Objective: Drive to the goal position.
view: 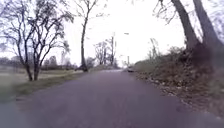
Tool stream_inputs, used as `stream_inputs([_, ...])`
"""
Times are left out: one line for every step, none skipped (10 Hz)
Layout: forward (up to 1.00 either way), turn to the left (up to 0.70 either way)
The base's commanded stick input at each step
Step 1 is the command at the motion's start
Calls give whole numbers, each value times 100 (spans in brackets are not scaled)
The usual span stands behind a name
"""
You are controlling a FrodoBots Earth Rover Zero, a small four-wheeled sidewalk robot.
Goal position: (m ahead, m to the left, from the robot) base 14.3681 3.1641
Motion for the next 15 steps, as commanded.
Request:
stream_inputs([100, 0])
stream_inputs([100, 0])
stream_inputs([100, 0])
stream_inputs([100, 0])
stream_inputs([100, 0])
stream_inputs([100, 0])
stream_inputs([100, 0])
stream_inputs([100, 0])
stream_inputs([100, 0])
stream_inputs([100, 0])
stream_inputs([100, 0])
stream_inputs([100, 0])
stream_inputs([100, -40])
stream_inputs([100, -40])
stream_inputs([100, -37])
